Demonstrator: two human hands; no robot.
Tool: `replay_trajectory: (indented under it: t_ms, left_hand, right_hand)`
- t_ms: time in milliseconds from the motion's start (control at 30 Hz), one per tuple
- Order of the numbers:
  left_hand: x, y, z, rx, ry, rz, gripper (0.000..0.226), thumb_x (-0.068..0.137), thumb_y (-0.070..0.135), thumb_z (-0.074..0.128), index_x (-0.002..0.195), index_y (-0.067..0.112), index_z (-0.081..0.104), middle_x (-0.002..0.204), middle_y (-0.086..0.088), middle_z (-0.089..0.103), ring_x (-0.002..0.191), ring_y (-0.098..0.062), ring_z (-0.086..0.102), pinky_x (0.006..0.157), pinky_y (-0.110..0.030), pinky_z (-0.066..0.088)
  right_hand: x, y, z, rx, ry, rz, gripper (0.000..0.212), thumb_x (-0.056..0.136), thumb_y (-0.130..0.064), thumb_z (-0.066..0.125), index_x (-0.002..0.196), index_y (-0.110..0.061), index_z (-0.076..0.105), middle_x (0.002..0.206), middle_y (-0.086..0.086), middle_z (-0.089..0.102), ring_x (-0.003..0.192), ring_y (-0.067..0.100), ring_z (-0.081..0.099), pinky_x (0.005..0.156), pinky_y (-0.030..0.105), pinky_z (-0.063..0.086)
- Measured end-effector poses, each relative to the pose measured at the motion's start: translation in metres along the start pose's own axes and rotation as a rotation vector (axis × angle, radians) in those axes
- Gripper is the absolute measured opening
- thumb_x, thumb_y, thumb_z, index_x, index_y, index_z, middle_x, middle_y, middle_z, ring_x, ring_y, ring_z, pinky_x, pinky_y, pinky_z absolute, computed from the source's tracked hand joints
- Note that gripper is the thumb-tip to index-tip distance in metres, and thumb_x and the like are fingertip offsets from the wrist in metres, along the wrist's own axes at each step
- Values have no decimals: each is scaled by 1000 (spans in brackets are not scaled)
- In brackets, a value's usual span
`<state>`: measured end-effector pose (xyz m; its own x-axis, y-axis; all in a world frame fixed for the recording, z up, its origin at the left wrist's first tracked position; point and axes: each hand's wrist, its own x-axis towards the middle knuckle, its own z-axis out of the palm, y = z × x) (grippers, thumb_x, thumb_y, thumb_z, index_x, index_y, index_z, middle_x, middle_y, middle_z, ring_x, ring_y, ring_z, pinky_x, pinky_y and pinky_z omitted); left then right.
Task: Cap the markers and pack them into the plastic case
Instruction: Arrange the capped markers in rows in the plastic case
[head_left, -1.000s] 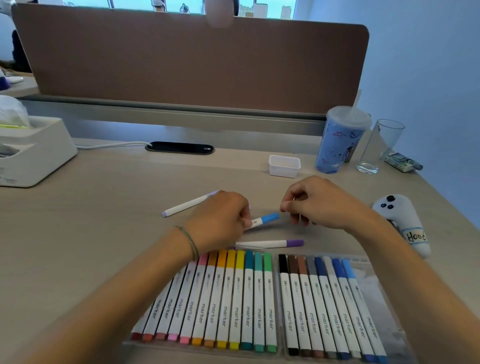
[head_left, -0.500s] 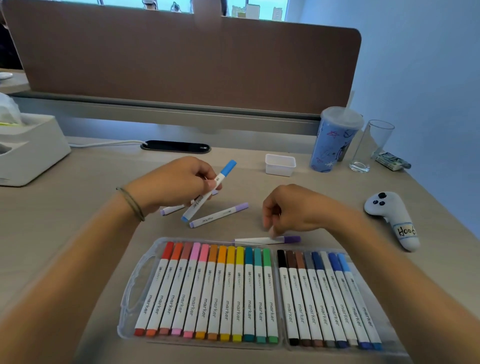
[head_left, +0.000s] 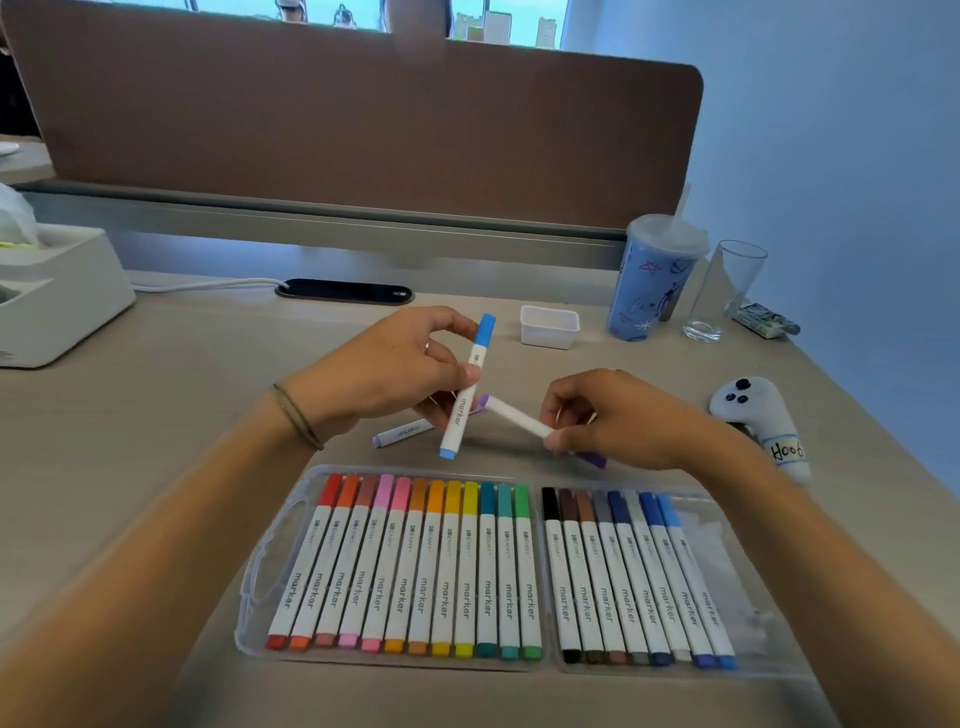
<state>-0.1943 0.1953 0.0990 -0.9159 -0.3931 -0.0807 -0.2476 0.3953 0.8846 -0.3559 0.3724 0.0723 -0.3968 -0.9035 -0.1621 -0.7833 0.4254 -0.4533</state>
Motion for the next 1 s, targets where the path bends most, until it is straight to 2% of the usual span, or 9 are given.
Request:
replay_trajectory:
  t_ms: [133,200,300,467,633,700,800,900,1000]
  left_hand:
    - [-4,10,28,-52,-17,66,73,88,3,72,146,34,40,81,-7,75,72,-26,75,59,-29,61]
    - [-7,17,48,-90,-54,82,71,86,2,73,142,35,44,83,-7,74,73,-28,75,63,-33,62]
    - [-11,28,83,-143,-134,70,61,86,1,73,133,32,50,84,-8,75,76,-27,76,67,-34,63]
    - [-6,39,134,-231,-196,23,59,82,-3,75,127,25,49,86,-11,73,77,-30,76,71,-39,64]
    - [-3,47,166,-274,-217,1,59,80,-4,77,125,21,46,84,-12,72,76,-31,75,67,-34,63]
    - [-5,47,176,-267,-240,1,60,80,-4,77,125,21,46,88,-15,71,76,-32,75,69,-36,64]
    - [-6,43,187,-225,-245,-11,59,82,-2,77,126,23,46,94,-15,69,73,-30,75,68,-35,64]
    - [-6,39,193,-132,-240,-13,59,83,5,78,126,28,46,97,-11,70,73,-29,76,71,-40,64]
    - [-5,37,196,-16,-212,32,59,81,12,81,124,31,46,93,-6,73,72,-22,76,71,-39,64]
  right_hand:
    - [-39,24,-14,199,58,66,3,97,-21,67,100,-23,66,80,-3,78,69,7,71,73,24,57]
    - [-61,40,-20,241,112,83,4,98,-23,66,100,-20,67,76,1,76,67,14,70,69,24,58]
    - [-89,67,-24,310,264,100,4,95,-21,69,96,-18,70,69,4,72,61,12,65,63,19,54]
    - [-117,98,-18,554,474,162,8,83,-4,79,84,-2,72,61,9,65,55,14,61,55,17,49]
    - [-131,123,-17,786,601,189,8,82,-4,78,86,3,75,71,15,64,63,20,59,65,30,52]
    - [-134,128,-15,917,611,182,17,87,-7,75,86,9,71,73,14,60,65,24,55,65,34,49]
    - [-136,130,-12,976,569,204,27,95,-18,68,73,-4,63,65,9,51,58,19,47,56,29,41]
    - [-135,128,-7,923,478,229,30,98,-20,64,71,-10,57,59,2,44,52,12,41,51,25,36]
    - [-131,121,-2,825,387,239,31,97,-24,67,69,-11,60,64,8,48,53,11,44,54,27,40]
